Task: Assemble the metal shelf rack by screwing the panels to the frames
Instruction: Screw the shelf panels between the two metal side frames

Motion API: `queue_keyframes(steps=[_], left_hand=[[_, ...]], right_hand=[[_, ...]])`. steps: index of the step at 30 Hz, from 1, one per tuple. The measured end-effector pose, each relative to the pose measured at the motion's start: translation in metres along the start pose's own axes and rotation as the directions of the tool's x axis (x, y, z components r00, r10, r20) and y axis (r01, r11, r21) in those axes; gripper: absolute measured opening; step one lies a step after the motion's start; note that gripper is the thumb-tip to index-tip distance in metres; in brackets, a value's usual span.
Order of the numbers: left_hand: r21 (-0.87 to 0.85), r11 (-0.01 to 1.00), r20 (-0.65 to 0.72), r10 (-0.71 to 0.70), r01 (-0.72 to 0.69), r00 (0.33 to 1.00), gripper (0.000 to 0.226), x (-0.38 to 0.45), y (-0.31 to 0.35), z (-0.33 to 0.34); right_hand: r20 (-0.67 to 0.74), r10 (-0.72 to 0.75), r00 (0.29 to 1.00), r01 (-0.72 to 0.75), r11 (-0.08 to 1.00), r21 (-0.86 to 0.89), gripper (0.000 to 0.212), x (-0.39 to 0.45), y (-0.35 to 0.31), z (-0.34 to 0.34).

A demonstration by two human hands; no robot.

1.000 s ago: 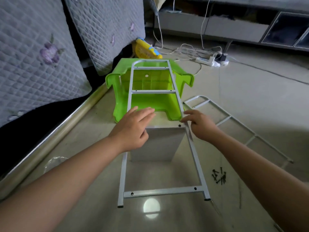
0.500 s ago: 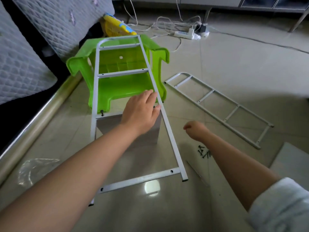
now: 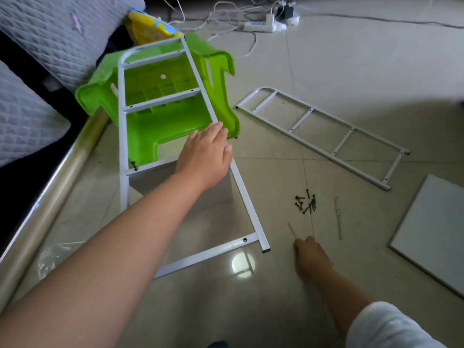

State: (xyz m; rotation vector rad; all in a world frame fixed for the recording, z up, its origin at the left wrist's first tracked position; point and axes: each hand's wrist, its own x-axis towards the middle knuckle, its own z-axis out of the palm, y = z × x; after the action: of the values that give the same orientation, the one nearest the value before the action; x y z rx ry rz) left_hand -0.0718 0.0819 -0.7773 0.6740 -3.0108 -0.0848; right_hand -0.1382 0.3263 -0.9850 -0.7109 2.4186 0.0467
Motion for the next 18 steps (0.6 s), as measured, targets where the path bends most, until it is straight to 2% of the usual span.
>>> queue_keyframes(steps=[5,9,12,15,18], left_hand=[[-0.032,0.999,0.026,-0.006,0.007,1.000,0.048,-0.001,-0.001,0.002],[-0.049,0.999,0.029,0.006,-0.004,1.000,0.053,-0.002,-0.004,0.004],[-0.091,0.995,0.030,0.048,-0.045,0.998,0.068,-0.007,-0.005,-0.002],[-0.054,0.995,0.048,0.088,-0.085,0.995,0.068,-0.017,-0.017,-0.014],[0.015,0.989,-0.031,0.148,-0.147,0.989,0.062,-0.029,-0.039,-0.034]], right_hand=[[-0.130,0.074,0.989,-0.051,0.983,0.174,0.026,0.008,-0.013,-0.031],[-0.224,0.111,0.968,0.011,0.877,0.480,0.022,0.028,-0.033,-0.101],[-0.333,0.064,0.941,0.188,0.719,0.669,0.013,0.025,-0.053,-0.159],[-0.486,0.007,0.874,0.378,0.619,0.688,0.009,0.008,-0.078,-0.209],[-0.626,-0.028,0.779,0.542,0.532,0.650,0.006,-0.013,-0.106,-0.236]])
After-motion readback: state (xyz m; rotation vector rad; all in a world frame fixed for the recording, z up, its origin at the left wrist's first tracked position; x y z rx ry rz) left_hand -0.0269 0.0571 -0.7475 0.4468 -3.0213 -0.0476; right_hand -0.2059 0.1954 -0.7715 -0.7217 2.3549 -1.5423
